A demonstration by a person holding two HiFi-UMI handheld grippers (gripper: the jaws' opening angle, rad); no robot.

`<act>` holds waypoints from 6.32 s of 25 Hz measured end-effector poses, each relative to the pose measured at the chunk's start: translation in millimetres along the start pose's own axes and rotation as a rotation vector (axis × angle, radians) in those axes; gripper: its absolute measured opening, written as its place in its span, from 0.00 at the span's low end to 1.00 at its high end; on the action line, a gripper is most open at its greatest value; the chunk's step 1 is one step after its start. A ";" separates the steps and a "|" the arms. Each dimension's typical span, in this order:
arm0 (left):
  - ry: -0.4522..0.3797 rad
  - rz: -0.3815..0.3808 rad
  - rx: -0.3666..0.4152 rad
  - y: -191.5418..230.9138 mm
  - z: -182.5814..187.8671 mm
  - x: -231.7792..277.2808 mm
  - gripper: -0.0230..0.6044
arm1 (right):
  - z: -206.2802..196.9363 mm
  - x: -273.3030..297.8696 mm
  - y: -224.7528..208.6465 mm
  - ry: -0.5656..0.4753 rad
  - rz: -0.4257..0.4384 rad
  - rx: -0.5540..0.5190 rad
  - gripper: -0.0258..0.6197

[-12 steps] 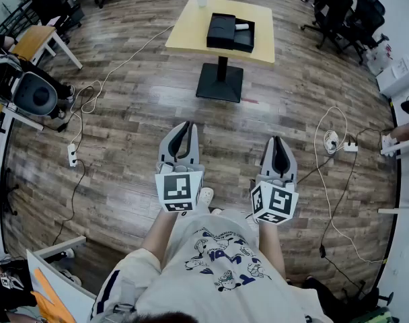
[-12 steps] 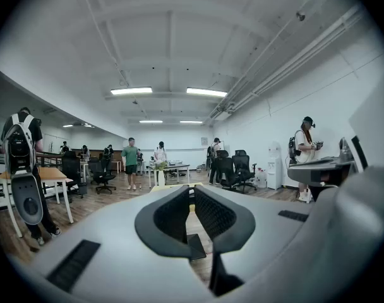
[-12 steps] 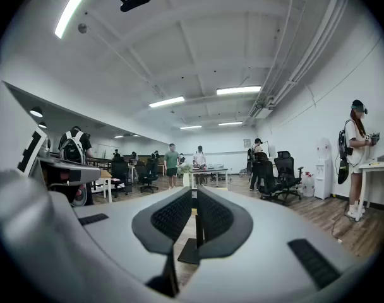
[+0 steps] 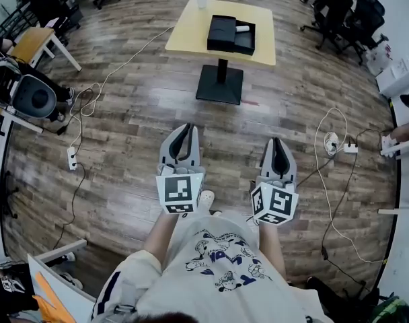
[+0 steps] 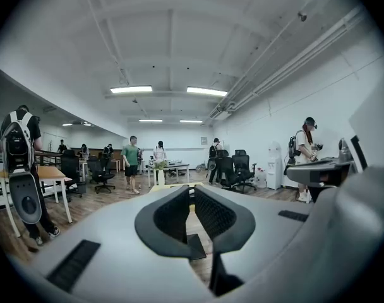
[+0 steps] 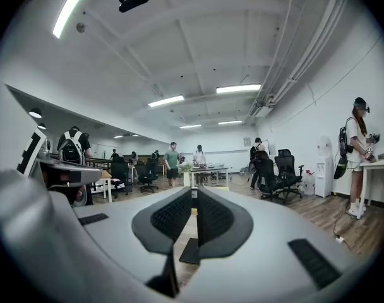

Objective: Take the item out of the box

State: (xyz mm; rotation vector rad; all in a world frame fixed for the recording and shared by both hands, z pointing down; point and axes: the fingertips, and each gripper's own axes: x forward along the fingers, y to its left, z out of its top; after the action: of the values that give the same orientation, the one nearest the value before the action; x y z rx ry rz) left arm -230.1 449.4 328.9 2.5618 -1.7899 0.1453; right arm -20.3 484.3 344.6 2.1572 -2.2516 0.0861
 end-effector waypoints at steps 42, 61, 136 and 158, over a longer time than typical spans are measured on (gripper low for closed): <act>0.016 0.023 -0.001 14.5 17.1 265.3 0.09 | 7.7 266.2 -72.3 0.027 0.081 0.020 0.11; 0.067 0.046 -0.008 9.5 16.3 416.9 0.09 | 8.3 411.3 -124.0 0.063 0.128 0.020 0.11; 0.856 -0.251 0.109 -30.5 -167.9 723.9 0.25 | -102.1 690.7 -232.9 0.435 0.122 0.085 0.11; 1.054 -0.229 0.293 -36.0 -213.4 741.0 0.37 | -128.9 691.1 -238.0 0.511 0.144 0.089 0.11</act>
State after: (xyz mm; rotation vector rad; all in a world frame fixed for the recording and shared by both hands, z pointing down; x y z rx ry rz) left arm 41.7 -218.4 604.8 2.0715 -1.0900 1.4890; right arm 184.6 -208.0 516.5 1.7395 -2.1162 0.6670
